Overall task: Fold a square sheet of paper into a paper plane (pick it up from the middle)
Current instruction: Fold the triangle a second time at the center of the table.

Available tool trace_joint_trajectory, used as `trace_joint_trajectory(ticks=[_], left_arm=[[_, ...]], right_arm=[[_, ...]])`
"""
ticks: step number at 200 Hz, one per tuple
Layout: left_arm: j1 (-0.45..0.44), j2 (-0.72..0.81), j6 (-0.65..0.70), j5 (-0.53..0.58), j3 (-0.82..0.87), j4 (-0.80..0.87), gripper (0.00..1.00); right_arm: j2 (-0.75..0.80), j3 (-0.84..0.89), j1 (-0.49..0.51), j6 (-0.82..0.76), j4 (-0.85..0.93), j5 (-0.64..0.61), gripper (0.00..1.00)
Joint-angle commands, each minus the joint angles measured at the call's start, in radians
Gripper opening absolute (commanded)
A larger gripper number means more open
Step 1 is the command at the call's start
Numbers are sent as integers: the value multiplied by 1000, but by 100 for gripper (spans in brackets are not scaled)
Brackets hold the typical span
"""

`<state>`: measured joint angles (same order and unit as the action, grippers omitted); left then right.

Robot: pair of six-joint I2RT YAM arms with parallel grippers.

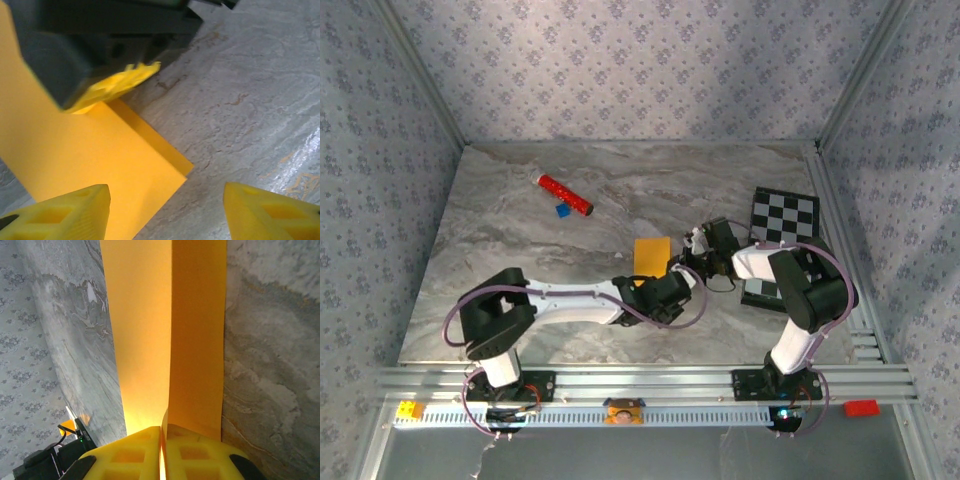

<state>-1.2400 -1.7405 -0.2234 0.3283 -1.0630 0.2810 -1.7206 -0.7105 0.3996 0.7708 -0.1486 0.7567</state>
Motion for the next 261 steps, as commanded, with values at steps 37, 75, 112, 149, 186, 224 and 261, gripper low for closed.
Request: trace_joint_trajectory(ticks=[37,75,112,149,186,224,261], left_arm=[[-27,-54,32,112,-55,55,61],[-26,-57,36,118,-55,50,49],[-26,-43,35,125,-48,41,28],[-26,-32,31,119,-44,40,13],[-22,-21,21,98,-45,41,2],[17,19,-17,5,-27,15,0],[111,90,-92,-222,26,-62,0]], right_arm=[[-11,-21,-7,2,24,18,11],[-11,-22,-8,2,23,20,11],[-8,-20,-11,2,22,16,12],[-6,-17,-13,-1,30,13,13],[15,-10,-23,-3,41,-2,17],[74,17,-52,-11,77,-51,24],[209,52,-85,-38,167,-174,33]])
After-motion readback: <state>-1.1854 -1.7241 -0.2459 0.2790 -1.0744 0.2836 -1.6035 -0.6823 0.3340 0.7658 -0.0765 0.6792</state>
